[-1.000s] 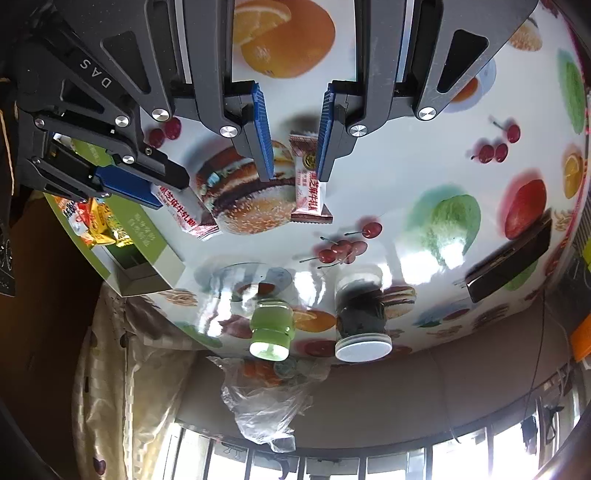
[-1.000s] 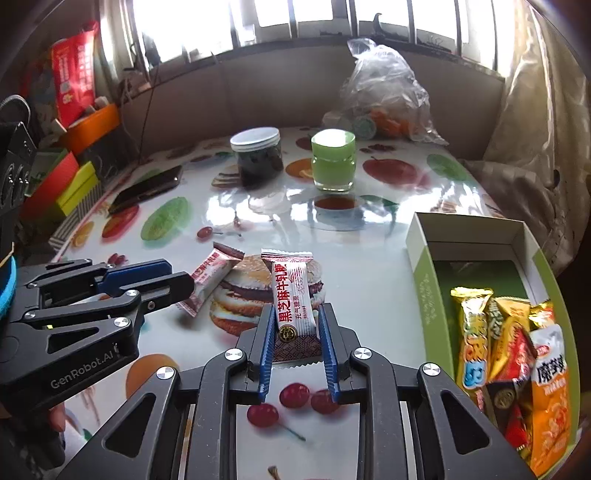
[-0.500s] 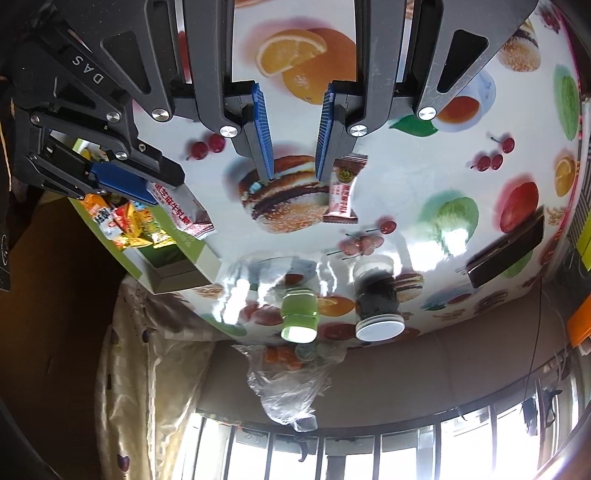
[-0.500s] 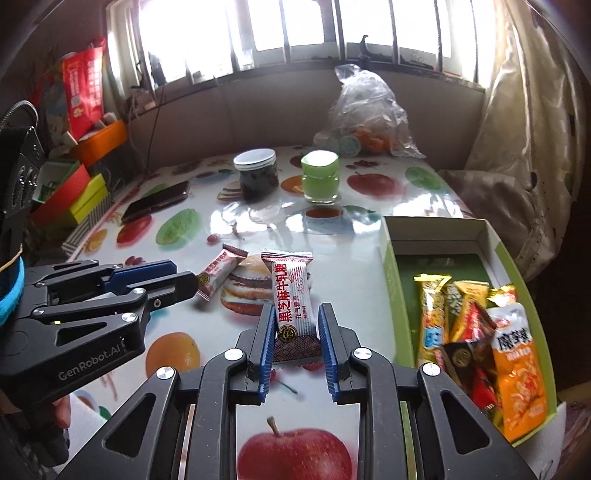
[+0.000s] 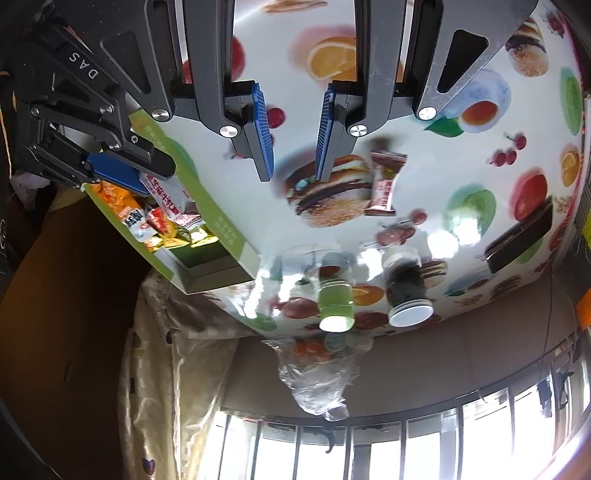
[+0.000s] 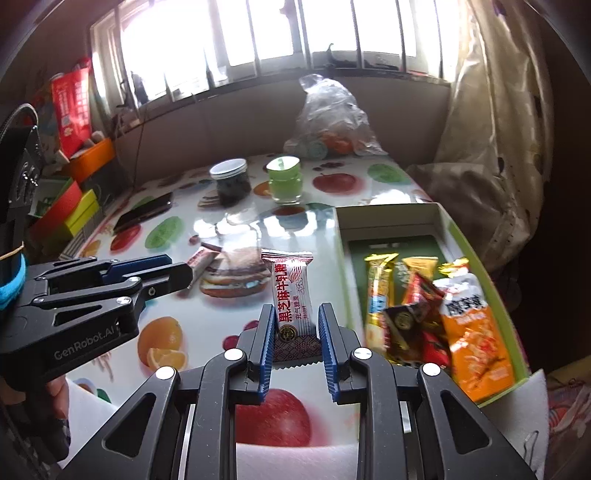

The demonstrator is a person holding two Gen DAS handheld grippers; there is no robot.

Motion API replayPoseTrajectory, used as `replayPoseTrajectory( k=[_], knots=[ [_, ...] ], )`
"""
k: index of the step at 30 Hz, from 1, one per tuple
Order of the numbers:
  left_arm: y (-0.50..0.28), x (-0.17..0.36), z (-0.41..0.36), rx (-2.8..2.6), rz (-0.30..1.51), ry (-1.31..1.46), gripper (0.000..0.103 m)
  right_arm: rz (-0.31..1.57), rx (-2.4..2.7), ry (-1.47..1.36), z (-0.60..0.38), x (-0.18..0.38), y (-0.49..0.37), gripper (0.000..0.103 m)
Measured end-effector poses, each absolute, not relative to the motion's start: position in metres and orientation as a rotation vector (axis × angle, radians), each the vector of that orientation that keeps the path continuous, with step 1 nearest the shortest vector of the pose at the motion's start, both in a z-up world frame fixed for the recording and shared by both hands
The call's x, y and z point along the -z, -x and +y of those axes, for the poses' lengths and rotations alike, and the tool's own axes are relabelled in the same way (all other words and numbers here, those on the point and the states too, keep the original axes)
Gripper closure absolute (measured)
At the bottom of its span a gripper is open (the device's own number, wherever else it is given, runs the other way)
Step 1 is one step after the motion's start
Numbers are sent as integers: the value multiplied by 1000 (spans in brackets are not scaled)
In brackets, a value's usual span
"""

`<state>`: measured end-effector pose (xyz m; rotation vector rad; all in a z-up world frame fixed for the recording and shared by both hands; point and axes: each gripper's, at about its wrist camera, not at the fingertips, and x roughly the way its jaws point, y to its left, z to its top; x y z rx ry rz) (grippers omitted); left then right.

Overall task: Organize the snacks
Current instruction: 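Carry both wrapped bars with both grippers over the green box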

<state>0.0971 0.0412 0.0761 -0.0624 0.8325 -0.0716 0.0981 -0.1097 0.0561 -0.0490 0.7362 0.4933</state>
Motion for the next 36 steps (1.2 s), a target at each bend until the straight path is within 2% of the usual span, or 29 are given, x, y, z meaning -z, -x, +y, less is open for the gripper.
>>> replayPoseTrajectory(
  k=[36],
  knots=[
    [-148, -68, -46, 195, 867, 28, 78, 769, -316, -40, -205, -42, -110, 81]
  ],
)
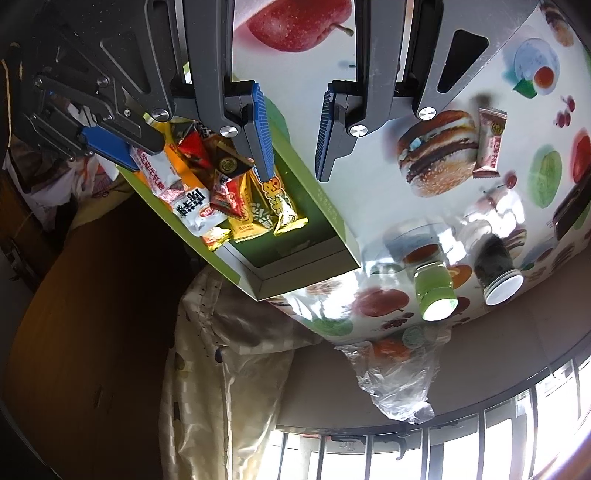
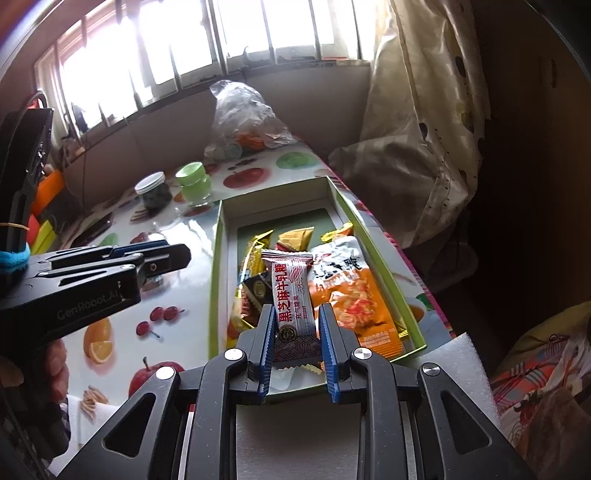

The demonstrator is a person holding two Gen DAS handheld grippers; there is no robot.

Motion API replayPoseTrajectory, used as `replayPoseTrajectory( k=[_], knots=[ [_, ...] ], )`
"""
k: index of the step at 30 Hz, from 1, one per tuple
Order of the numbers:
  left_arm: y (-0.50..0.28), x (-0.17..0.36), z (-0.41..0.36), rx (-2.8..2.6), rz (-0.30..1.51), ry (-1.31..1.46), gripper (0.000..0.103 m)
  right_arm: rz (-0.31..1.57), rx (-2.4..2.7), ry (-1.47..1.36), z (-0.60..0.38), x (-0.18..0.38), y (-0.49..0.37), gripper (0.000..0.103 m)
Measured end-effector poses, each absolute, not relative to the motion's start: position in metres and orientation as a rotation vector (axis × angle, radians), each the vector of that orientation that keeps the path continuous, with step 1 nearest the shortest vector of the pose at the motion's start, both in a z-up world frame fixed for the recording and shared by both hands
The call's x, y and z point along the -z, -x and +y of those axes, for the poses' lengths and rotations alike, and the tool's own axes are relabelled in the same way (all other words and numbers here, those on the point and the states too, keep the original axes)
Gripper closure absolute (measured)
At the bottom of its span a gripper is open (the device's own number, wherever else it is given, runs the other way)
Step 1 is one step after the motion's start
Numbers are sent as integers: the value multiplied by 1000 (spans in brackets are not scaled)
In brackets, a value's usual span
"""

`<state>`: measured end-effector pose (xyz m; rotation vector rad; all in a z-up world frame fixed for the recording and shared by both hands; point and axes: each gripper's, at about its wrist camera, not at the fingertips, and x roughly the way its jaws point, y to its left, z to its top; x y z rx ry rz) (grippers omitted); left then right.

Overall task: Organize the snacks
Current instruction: 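Carry both wrapped bars with both grippers over the green box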

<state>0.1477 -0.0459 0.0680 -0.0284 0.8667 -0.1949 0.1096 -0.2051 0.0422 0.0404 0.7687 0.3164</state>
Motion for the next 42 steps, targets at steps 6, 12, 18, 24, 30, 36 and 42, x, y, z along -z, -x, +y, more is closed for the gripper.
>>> replayPoseTrajectory(
  k=[6, 12, 18, 24, 30, 36, 42],
  knots=[
    [-148, -62, -9, 88, 862, 18, 78, 773, -322, -41, -205, -40, -111, 81],
    [-153, -50, 59, -83, 887, 54, 63, 785, -324, -43, -200, -34, -114, 81],
    [-159, -27, 90, -160, 931, 63, 55, 787, -322, -39, -197, -34, -115, 81],
    [-167, -9, 102, -161, 977, 86, 55, 784, -309, -41, -196, -34, -119, 81],
    [-172, -1, 106, -173, 992, 108, 55, 787, -309, -39, -195, -34, -121, 81],
    [-175, 0, 106, -182, 988, 103, 57, 795, -313, -44, -194, -31, -123, 81],
    [-177, -1, 104, -176, 986, 98, 78, 795, -312, -43, -194, -31, -123, 81]
  ],
)
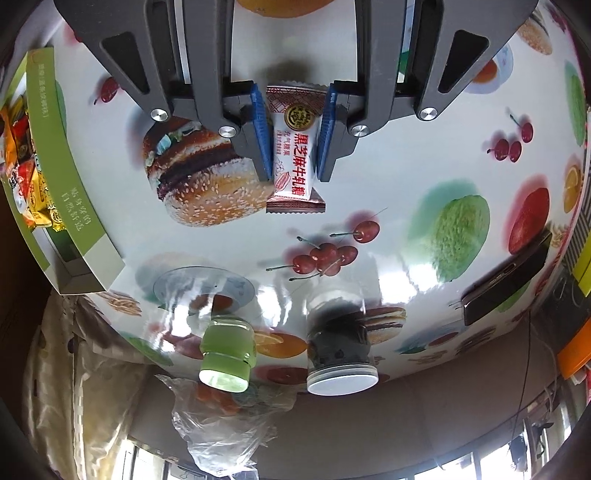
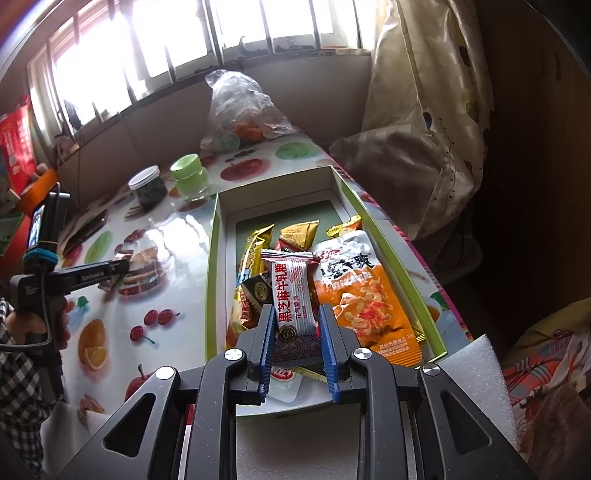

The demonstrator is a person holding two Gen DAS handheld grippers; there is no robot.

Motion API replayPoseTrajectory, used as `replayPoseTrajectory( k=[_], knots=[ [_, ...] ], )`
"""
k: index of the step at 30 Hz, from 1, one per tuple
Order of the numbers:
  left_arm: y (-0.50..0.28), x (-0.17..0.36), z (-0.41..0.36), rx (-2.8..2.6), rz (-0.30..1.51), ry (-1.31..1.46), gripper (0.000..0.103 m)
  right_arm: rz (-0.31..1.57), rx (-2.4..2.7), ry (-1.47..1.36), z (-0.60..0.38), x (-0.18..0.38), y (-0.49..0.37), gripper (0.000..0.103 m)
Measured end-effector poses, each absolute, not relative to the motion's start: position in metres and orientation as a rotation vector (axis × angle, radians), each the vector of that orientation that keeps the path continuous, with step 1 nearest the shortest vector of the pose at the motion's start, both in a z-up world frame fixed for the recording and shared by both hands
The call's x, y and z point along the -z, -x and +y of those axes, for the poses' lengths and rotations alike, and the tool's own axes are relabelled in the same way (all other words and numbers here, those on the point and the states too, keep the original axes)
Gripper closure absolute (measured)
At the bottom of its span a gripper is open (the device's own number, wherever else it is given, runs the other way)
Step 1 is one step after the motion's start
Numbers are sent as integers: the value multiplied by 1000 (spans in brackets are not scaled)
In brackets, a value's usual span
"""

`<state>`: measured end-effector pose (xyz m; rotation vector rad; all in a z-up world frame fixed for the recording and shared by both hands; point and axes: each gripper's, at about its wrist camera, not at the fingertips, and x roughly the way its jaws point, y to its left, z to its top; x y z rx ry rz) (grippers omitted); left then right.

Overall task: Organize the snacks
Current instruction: 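Carry both wrapped bars with both grippers over the green box, then lower the bars into the box and open both grippers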

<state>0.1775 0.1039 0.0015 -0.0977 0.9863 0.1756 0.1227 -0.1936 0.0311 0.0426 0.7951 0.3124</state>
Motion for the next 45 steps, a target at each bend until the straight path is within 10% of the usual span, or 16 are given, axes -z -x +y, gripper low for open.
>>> replayPoseTrajectory(
  k=[45],
  knots=[
    [-191, -52, -45, 149, 918, 78, 81, 790, -275, -42, -224, -39, -126, 81]
  ],
)
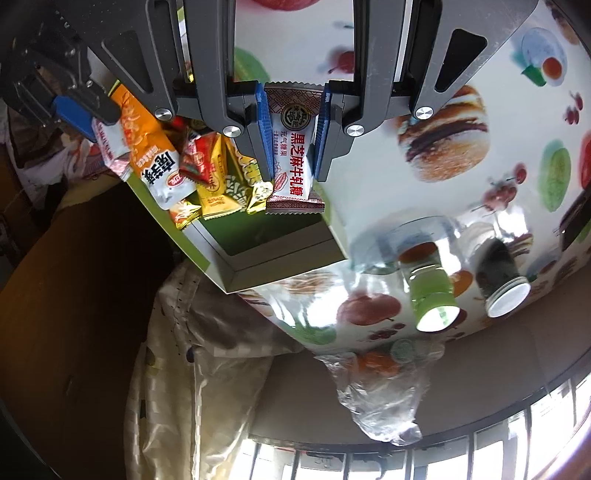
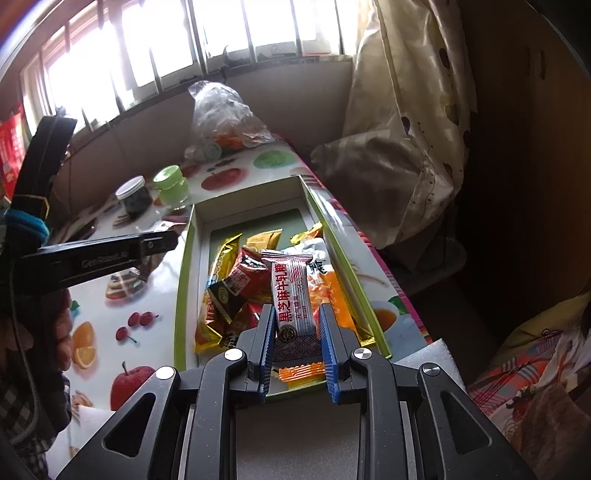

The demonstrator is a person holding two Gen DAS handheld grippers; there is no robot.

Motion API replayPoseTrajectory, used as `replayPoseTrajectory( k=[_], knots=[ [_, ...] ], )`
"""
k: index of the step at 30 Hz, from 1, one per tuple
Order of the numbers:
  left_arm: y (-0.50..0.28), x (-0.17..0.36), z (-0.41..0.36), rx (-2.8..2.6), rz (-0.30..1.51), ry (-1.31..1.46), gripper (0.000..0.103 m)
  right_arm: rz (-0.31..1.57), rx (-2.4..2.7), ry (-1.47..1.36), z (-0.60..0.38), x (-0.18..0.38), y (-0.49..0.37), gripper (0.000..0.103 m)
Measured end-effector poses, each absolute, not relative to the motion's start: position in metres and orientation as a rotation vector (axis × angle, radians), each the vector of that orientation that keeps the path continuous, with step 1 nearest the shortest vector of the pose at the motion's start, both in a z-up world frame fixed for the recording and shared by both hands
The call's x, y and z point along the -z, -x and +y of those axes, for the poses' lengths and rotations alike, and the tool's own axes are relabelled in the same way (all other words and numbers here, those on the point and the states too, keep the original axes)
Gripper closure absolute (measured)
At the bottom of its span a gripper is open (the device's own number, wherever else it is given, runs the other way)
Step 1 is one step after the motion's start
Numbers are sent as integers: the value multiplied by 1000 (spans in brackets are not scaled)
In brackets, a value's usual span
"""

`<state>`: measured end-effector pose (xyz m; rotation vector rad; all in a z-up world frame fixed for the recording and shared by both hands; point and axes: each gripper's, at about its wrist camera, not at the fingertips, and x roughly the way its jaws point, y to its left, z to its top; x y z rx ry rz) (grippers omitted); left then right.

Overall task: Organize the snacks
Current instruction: 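Lower the bars into the box and open both grippers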

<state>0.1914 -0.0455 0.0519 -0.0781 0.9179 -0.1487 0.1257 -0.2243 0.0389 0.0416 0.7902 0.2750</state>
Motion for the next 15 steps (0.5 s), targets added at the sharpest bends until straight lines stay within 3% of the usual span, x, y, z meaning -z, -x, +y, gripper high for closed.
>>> replayPoseTrajectory(
  k=[15],
  knots=[
    [-214, -38, -61, 161, 961, 85, 81, 822, -273, -46, -219, -22, -145, 81]
  ],
)
